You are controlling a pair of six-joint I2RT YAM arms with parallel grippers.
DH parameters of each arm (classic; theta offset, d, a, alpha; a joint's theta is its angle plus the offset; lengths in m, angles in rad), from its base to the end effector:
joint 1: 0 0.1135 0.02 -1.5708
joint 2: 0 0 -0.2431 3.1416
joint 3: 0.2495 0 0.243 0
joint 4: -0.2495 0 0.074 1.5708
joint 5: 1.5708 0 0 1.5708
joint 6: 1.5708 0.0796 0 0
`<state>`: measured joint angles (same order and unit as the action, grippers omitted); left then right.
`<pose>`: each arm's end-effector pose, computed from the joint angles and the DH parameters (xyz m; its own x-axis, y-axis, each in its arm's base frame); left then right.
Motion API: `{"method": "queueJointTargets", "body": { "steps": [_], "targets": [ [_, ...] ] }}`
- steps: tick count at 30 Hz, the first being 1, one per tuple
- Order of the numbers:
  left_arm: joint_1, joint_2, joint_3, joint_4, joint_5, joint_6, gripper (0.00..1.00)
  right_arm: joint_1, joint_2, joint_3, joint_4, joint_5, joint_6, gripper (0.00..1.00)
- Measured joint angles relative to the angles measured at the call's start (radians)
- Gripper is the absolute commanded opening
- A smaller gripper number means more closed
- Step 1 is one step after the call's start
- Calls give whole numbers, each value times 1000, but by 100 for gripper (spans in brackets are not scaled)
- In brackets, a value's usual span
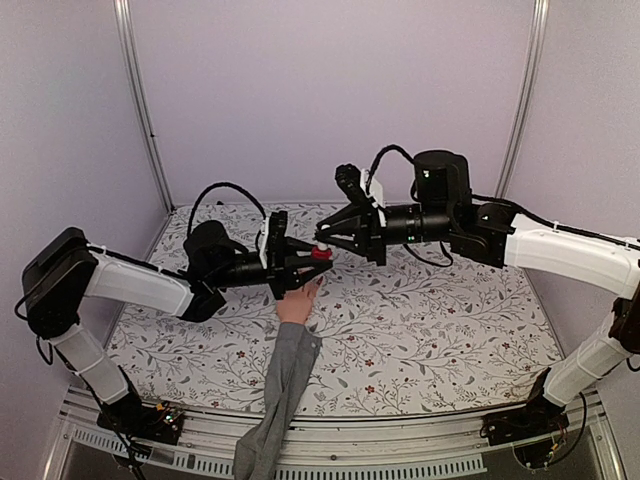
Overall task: Paint the nails
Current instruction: Screw the nail polish bottle.
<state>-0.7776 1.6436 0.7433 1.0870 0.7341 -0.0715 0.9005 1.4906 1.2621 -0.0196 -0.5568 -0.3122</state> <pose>0.2204 -0.2918 0.2334 0.0612 -0.1347 -0.9890 0.9969 0.0577 0.0538 0.2035 0.3245 0.3262 0.1569 -0.2218 -0.9624 -0.9828 0.0608 -0.1742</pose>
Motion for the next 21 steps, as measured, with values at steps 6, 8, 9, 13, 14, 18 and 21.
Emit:
{"method": "queueJointTargets", "body": {
  "steps": [6, 8, 9, 13, 14, 18, 21],
  "targets": [
    [-48, -9, 0, 2, -296, 79, 0, 0, 6, -9, 89, 159, 87, 0],
    [-68, -8, 5, -3, -393, 105, 0, 0, 15, -9, 114, 203, 118, 0],
    [-76, -6, 8, -8, -440, 119, 0, 0, 19, -9, 124, 217, 129, 0],
    [-111, 19, 35, -11, -611, 170, 0, -4, 35, -9, 162, 288, 190, 0],
    [-120, 27, 43, -12, -650, 181, 0, -5, 40, -10, 169, 304, 206, 0],
    [-147, 54, 65, -13, -774, 219, 0, -9, 52, -11, 184, 354, 248, 0],
    [-167, 70, 78, -12, -857, 240, 0, -9, 58, -16, 199, 383, 289, 0]
  ]
}}
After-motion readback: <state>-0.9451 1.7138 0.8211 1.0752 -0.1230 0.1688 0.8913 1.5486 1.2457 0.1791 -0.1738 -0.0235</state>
